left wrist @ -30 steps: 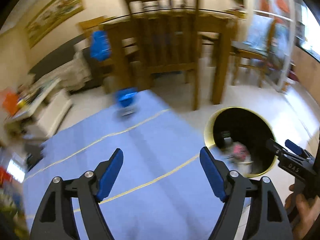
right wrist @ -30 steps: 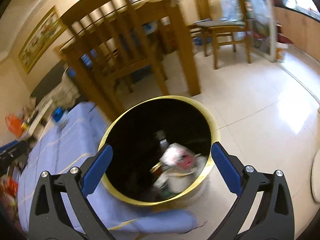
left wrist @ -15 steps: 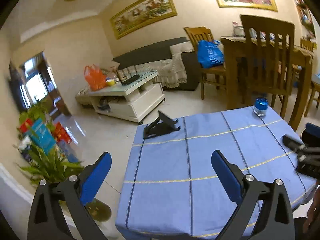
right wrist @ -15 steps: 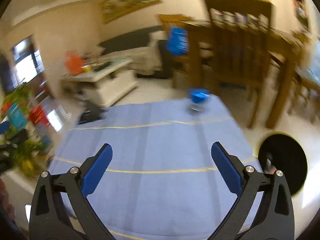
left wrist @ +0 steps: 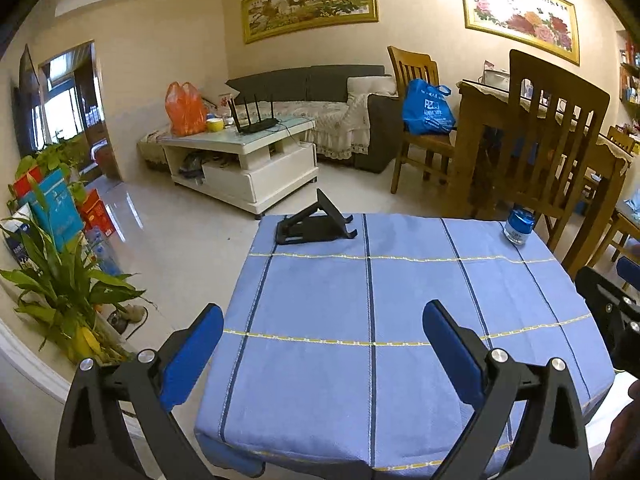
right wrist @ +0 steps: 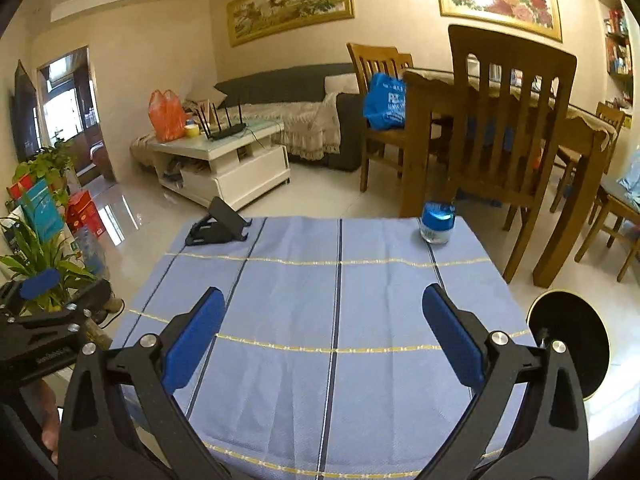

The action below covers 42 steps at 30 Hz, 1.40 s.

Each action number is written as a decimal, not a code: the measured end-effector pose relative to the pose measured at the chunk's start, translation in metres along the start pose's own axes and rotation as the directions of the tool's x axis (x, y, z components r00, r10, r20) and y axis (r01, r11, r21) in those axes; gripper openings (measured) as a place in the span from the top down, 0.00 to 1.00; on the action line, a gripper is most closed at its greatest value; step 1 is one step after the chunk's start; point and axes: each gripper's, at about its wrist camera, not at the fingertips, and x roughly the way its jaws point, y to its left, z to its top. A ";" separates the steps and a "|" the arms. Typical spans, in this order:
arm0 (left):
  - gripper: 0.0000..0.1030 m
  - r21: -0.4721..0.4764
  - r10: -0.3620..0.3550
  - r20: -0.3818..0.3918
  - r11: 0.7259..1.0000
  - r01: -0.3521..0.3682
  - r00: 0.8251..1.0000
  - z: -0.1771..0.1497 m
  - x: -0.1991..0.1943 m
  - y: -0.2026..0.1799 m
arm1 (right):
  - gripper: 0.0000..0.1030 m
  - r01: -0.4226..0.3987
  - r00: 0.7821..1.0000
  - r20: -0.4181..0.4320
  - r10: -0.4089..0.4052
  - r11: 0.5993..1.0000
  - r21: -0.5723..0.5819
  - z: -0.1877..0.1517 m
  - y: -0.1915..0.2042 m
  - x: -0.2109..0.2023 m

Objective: Collect trash

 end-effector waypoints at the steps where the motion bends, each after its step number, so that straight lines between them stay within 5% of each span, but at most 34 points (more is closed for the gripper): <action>1: 0.06 -0.002 -0.004 -0.001 1.000 0.004 1.000 0.000 0.000 0.001 | 0.05 0.004 1.000 0.003 -0.004 1.000 -0.008 0.000 0.001 -0.002; 42: 0.06 0.032 -0.013 0.039 0.999 0.011 0.999 -0.001 -0.018 -0.026 | 0.05 -0.003 1.000 -0.010 0.003 1.000 -0.010 -0.008 -0.002 -0.001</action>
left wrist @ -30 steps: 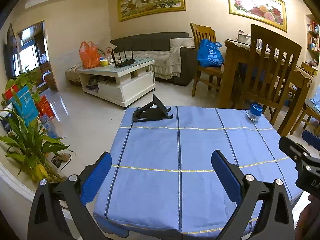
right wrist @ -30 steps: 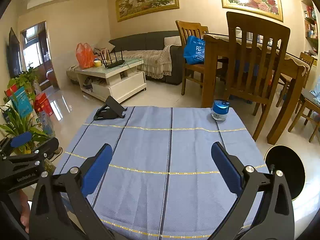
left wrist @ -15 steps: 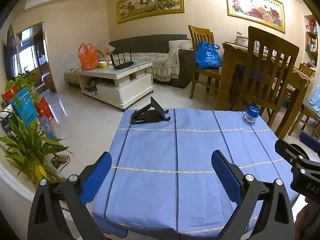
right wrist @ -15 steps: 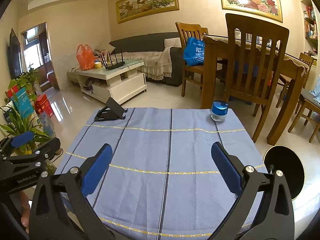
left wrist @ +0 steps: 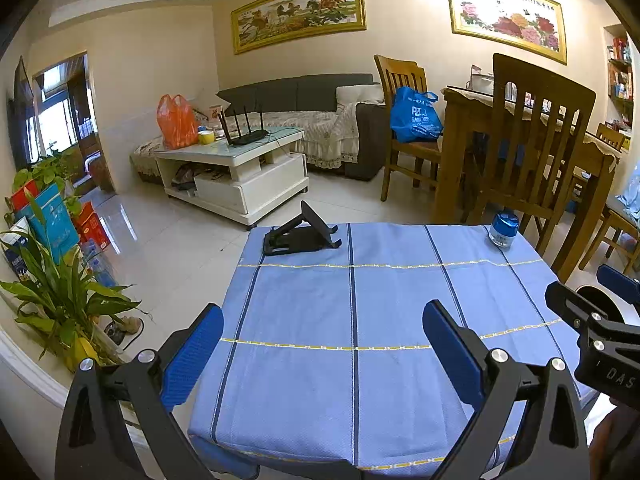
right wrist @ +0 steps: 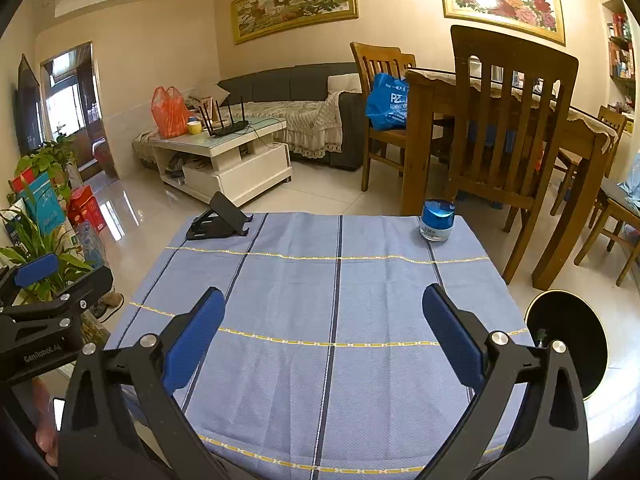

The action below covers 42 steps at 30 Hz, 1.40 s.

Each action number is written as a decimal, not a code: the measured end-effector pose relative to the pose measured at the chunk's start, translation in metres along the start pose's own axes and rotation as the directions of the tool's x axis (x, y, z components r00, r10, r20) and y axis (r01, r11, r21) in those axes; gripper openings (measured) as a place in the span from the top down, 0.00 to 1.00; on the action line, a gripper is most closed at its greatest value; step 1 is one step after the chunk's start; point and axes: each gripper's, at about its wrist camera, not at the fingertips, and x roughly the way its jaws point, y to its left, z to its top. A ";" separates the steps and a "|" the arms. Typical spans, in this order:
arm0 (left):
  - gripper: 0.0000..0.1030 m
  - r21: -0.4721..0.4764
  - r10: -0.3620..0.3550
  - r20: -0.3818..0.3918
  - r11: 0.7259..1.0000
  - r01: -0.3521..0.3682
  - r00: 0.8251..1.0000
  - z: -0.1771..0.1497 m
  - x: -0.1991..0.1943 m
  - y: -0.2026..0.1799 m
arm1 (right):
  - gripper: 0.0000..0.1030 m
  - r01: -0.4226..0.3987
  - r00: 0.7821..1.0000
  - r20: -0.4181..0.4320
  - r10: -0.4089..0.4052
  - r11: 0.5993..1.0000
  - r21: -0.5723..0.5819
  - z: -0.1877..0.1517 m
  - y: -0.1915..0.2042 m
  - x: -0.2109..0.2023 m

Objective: Collect trash

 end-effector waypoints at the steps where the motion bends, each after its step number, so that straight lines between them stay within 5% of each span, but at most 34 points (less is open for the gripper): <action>1: 0.06 0.000 -0.001 0.000 1.000 0.001 1.000 0.000 0.000 -0.001 | 0.05 -0.001 1.000 0.001 0.001 1.000 0.001 0.000 0.000 0.000; 42: 0.06 -0.005 0.010 -0.001 1.000 -0.010 1.000 -0.004 0.000 0.001 | 0.05 -0.006 1.000 0.002 0.006 1.000 0.005 0.001 0.002 -0.003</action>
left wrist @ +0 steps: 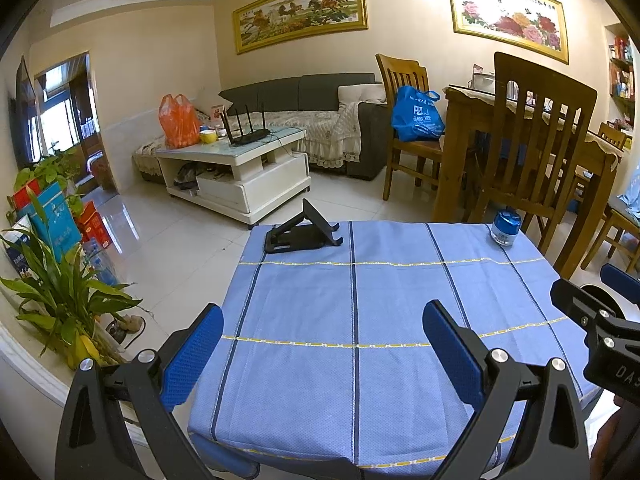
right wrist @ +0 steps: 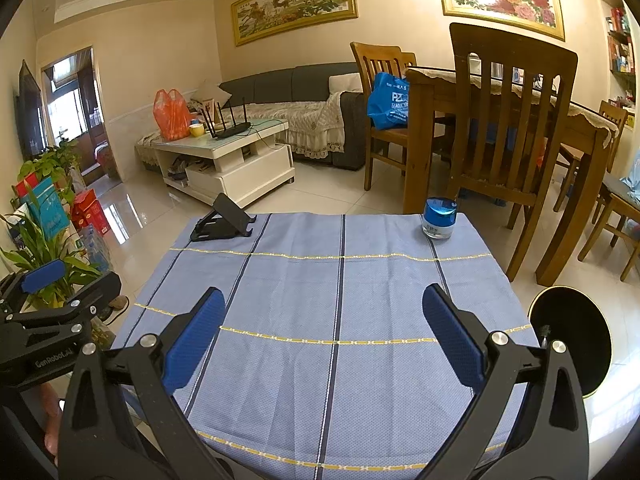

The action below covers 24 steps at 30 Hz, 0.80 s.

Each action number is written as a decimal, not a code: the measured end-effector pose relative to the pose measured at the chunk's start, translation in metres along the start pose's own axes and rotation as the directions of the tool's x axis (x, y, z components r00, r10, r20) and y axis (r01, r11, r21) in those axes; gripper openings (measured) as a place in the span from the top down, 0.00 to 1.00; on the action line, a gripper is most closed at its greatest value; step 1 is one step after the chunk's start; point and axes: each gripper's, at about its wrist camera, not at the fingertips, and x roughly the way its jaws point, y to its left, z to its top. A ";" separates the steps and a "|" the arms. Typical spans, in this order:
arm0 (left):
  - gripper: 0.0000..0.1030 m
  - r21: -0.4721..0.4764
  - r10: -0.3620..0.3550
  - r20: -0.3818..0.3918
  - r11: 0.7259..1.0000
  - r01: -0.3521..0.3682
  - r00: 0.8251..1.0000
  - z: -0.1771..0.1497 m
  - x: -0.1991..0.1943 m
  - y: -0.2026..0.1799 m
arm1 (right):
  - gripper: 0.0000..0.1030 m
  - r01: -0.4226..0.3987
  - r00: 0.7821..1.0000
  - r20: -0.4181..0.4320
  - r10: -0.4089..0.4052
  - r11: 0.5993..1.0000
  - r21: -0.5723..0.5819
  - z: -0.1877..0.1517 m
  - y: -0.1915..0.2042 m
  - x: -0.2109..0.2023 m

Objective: Collect trash

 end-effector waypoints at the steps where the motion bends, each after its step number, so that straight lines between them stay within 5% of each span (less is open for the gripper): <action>1: 0.06 0.000 0.000 0.001 1.000 0.000 1.000 0.000 0.000 0.000 | 0.05 0.000 1.000 0.001 0.000 1.000 -0.001 0.000 0.000 0.000; 24: 0.06 0.000 -0.010 -0.008 1.000 0.010 1.000 -0.001 0.002 -0.001 | 0.05 -0.008 1.000 -0.006 0.008 1.000 -0.001 -0.004 0.005 -0.001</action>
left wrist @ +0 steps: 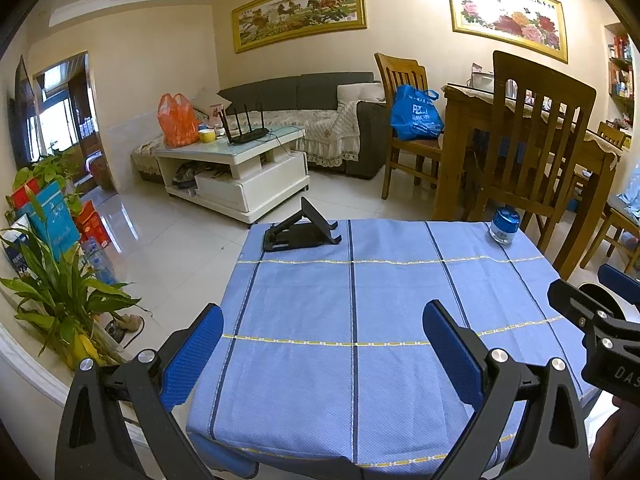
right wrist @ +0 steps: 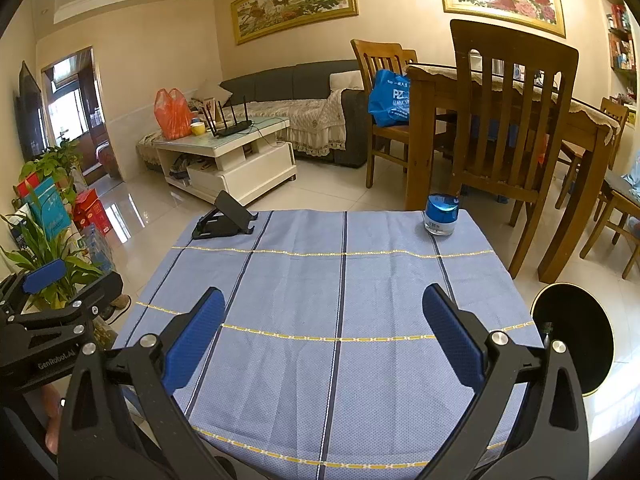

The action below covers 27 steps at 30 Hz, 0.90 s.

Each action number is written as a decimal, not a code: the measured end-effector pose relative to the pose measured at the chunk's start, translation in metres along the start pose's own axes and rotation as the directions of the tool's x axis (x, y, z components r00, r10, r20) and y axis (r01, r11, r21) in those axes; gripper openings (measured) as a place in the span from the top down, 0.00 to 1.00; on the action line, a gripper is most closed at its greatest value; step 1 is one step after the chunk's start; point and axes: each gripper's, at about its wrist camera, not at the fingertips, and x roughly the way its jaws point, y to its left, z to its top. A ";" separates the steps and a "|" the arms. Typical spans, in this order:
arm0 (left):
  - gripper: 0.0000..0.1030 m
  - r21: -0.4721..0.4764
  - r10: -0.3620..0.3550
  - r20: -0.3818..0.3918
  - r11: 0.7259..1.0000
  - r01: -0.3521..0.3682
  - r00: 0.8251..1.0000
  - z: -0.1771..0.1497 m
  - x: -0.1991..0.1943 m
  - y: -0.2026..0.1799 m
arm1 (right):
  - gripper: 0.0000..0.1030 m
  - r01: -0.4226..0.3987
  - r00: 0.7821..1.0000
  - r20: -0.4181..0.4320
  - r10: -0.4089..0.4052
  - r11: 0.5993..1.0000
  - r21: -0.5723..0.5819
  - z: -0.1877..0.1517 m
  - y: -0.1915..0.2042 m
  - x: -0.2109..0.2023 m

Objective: Collect trash

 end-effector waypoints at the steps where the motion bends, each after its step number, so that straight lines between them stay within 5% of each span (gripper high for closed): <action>1: 0.06 -0.001 -0.003 -0.003 1.000 0.003 1.000 0.000 0.000 0.000 | 0.05 0.000 1.000 0.001 0.000 1.000 0.001 0.000 -0.001 0.000; 9: 0.06 0.013 -0.003 0.002 1.000 0.003 1.000 0.000 -0.002 -0.003 | 0.05 -0.001 1.000 0.003 0.001 1.000 0.003 0.001 -0.001 0.000; 18: 0.06 -0.006 -0.081 -0.053 0.997 0.081 0.995 -0.006 0.001 -0.008 | 0.05 0.000 1.000 0.001 0.000 1.000 0.010 -0.005 -0.001 -0.001; 27: 0.06 0.027 -0.067 -0.022 0.997 0.068 0.997 -0.005 -0.001 -0.010 | 0.05 0.007 1.000 -0.006 -0.007 1.000 0.029 -0.008 -0.004 -0.001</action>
